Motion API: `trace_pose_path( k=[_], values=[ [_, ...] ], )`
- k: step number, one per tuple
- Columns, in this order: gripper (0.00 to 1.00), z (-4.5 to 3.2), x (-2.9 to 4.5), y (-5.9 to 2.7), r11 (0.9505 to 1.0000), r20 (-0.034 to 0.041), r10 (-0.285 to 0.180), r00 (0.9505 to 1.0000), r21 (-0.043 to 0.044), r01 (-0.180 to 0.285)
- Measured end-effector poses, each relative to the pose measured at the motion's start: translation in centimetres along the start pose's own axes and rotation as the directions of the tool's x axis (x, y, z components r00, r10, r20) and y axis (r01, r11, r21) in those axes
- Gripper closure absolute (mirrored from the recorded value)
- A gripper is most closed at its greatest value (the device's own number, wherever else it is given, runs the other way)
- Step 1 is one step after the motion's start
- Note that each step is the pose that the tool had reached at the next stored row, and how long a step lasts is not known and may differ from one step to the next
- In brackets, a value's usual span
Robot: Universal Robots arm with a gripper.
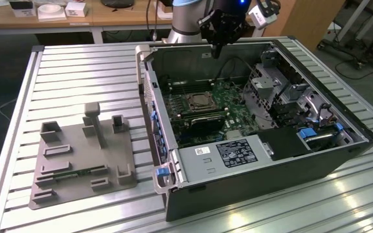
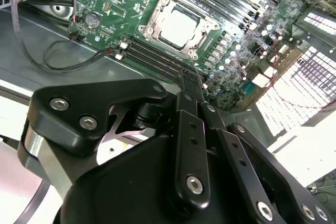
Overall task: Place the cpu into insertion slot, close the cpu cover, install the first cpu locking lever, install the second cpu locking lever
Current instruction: 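Install the first cpu locking lever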
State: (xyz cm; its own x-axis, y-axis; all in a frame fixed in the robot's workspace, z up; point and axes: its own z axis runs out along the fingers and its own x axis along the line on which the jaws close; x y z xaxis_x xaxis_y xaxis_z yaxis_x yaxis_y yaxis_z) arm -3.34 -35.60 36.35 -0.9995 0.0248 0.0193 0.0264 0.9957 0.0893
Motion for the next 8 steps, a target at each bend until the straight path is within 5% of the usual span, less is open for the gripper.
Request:
trace_pose_path(
  k=[8],
  values=[
    [0.89,1.42,-0.01,-0.13,1.0,0.0,0.0,1.0,0.0,0.0]
  ],
)
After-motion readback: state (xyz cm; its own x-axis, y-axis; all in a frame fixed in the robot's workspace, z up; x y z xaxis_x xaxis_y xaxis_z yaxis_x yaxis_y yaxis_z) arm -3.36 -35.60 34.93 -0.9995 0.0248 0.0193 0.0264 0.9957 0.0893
